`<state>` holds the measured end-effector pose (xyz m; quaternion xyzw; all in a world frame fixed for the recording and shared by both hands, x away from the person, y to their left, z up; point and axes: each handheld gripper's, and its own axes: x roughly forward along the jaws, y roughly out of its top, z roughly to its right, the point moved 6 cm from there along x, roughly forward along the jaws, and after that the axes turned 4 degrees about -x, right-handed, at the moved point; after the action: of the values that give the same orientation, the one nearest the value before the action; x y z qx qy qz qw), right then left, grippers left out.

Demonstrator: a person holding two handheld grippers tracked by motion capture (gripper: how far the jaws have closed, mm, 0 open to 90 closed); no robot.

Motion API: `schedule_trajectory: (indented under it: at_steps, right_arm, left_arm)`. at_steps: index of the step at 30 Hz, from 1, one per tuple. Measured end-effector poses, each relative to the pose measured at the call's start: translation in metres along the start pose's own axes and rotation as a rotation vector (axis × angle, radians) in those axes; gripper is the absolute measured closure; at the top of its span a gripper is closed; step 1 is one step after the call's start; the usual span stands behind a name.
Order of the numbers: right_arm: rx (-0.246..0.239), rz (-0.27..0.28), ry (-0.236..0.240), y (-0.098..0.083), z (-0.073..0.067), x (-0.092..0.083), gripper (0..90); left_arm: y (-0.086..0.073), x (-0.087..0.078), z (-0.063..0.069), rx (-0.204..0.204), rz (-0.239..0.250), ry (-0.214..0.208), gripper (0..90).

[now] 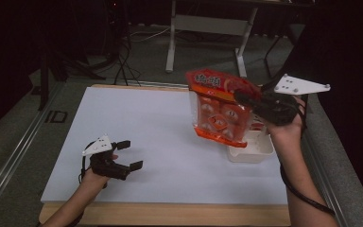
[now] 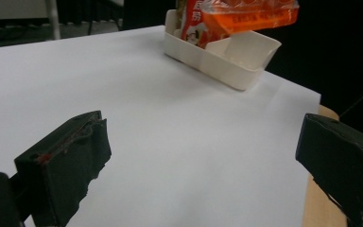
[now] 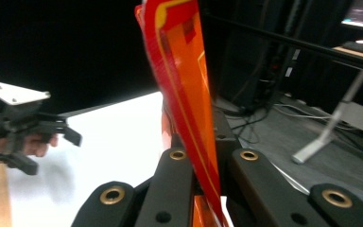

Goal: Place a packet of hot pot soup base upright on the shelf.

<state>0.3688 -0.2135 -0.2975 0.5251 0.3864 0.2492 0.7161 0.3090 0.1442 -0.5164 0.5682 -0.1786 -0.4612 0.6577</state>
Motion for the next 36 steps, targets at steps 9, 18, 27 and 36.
schedule_trajectory:
  at_steps: [9,18,27,36]
  right_arm:
    - [0.048,0.003,-0.095,-0.012,0.033,-0.029,90.0]
    - [0.102,-0.039,-0.147,-0.044,0.055,-0.04,90.0]
    - [0.161,-0.055,-0.161,-0.076,0.065,-0.039,90.0]
    - [0.194,-0.049,-0.156,-0.086,0.07,-0.041,90.0]
  left_arm:
    - [-0.004,0.0,-0.007,0.004,0.001,0.027,2.5]
    - [-0.005,0.0,-0.013,-0.006,-0.002,0.046,2.6]
    - [-0.007,0.001,-0.014,-0.009,-0.003,0.042,2.5]
    - [-0.009,0.002,-0.013,-0.015,-0.01,0.027,2.6]
